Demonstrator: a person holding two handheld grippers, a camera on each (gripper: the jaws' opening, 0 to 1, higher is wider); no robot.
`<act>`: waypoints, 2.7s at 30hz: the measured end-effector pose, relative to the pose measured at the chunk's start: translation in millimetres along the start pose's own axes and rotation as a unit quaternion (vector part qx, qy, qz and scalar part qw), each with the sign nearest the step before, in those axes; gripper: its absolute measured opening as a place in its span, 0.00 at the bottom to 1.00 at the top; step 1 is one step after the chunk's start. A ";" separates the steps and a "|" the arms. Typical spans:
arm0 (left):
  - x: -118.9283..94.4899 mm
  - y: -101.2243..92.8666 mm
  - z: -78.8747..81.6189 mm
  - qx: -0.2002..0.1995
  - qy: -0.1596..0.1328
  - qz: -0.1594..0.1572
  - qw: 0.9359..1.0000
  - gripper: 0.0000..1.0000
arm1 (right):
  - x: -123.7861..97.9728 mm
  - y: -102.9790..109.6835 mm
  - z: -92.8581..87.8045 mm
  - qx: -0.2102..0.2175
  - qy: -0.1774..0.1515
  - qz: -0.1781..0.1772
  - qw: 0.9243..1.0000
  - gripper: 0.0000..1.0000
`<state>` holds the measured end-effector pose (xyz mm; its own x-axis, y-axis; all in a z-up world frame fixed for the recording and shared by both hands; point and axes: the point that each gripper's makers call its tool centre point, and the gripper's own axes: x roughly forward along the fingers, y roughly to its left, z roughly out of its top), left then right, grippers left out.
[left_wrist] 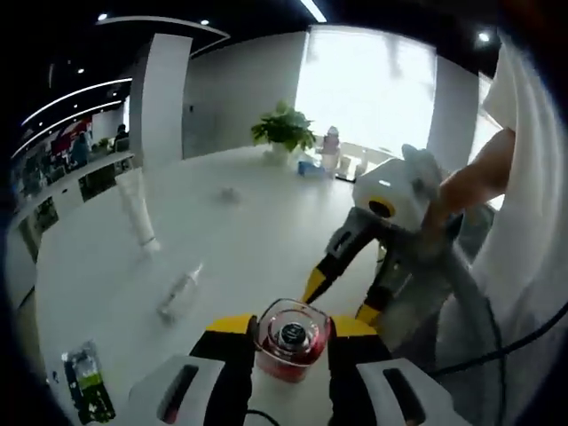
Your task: Arrange the skincare products in the storage area until every visible bottle or jar stands upright without overlapping.
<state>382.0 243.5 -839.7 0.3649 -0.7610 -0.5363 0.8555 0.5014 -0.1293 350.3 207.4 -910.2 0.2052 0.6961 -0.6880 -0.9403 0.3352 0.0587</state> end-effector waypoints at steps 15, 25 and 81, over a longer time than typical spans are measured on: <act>-15.1 17.5 -7.2 -0.101 -0.046 0.221 0.969 0.32 | 41.7 18.2 20.0 0.053 0.018 -0.008 0.998 0.42; -29.5 4.1 -26.3 -0.060 -0.043 0.151 0.986 0.65 | 50.6 23.9 24.6 0.070 0.019 0.001 0.997 0.46; -23.2 0.5 -105.5 0.037 0.094 0.104 0.989 0.63 | 29.5 18.8 87.5 -0.375 0.159 0.165 0.898 0.38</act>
<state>335.2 304.9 -915.3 0.4676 -0.5507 -0.6914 0.7955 0.6032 0.0576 362.4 289.8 -866.1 -0.0932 0.4227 -0.9014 -0.8787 -0.4606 -0.1252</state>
